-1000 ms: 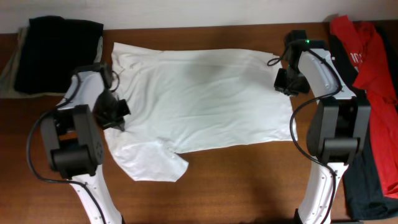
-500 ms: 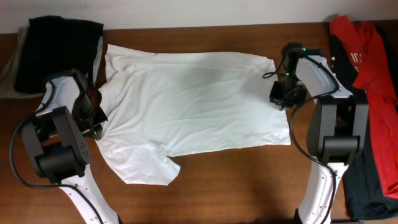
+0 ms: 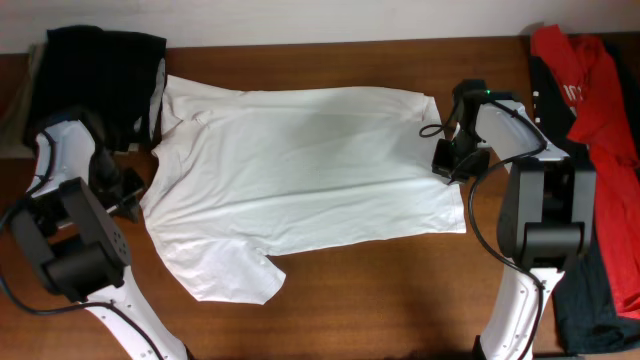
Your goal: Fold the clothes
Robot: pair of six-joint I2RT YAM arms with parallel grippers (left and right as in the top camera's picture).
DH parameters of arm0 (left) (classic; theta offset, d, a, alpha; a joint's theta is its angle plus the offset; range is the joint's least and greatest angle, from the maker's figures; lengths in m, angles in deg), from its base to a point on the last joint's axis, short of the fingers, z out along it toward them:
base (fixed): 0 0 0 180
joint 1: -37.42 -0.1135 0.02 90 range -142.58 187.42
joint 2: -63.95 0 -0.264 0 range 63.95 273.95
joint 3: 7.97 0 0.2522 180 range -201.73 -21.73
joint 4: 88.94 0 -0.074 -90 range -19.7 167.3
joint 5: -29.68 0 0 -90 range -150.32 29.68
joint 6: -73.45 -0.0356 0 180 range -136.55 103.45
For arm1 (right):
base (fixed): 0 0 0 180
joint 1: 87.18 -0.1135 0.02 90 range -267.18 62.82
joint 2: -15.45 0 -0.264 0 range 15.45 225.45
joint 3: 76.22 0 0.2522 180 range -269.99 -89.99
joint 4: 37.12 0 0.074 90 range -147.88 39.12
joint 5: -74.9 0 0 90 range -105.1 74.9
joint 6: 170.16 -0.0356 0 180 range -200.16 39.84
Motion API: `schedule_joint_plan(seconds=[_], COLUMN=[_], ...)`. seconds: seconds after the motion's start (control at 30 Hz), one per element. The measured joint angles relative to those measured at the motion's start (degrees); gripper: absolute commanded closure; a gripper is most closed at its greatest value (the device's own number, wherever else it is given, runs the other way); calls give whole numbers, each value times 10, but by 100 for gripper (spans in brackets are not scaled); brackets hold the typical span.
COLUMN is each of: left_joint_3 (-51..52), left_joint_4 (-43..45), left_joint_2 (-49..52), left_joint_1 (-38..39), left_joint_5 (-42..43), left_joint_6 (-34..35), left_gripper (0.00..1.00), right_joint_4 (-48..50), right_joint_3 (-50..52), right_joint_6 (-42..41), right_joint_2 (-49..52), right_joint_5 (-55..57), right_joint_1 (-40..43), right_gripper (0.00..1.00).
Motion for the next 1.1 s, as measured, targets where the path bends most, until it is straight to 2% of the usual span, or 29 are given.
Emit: schedule_joint_plan(seconds=[0.03,0.07,0.1,0.13,0.17,0.2,0.3,0.33,0.43,0.53,0.63,0.73,0.9,1.0,1.1], left_joint_3=[-19,-29,-33,-35,-41,-43,-44,-44,-43,-42,-39,78,416,506,521], left_joint_4=[-10,-20,-27,-38,-51,-66,-136,-153,-180,-181,-181,-166,-36,13,57], left_joint_2=[-13,-46,-73,-106,-141,-151,-173,-186,-237,-324,-455,-568,-640,-622,-567], left_joint_1=[6,17,27,40,58,63,68,68,68,68,68,68,70,70,72], left_joint_5=[10,18,21,23,28,29,30,30,30,38,50,77,178,203,211], left_joint_6=[0,0,0,0,2,2,3,4,14,20,22,22,24,24,24], left_gripper=[61,16,13,13,13,7,2,1,1,1,1,1,1,1,1], right_joint_4=[-20,-41,-50,-63,-73,-96,-125,-143,-188,-225,-234,-262,-269,-247,-204], right_joint_3=[-8,-21,-33,-50,-64,-75,-76,-79,-83,-84,-84,-84,-84,-78,-37], right_joint_6=[-3,-3,-2,-1,-2,-2,-1,-2,-2,-1,-1,-1,-1,-1,-2], right_joint_2=[-5,-23,-38,-57,-71,-85,-149,-195,-239,-242,-248,-327,-370,-370,-370], right_joint_5=[2,3,3,3,3,2,2,2,2,2,2,2,2,2,2], right_joint_1=[0,0,0,0,0,0,0,0,0,0,0,0,0,0,0], right_gripper=[20,10,7,1,1,1,1,1,1,1,1,1,1,1,1])
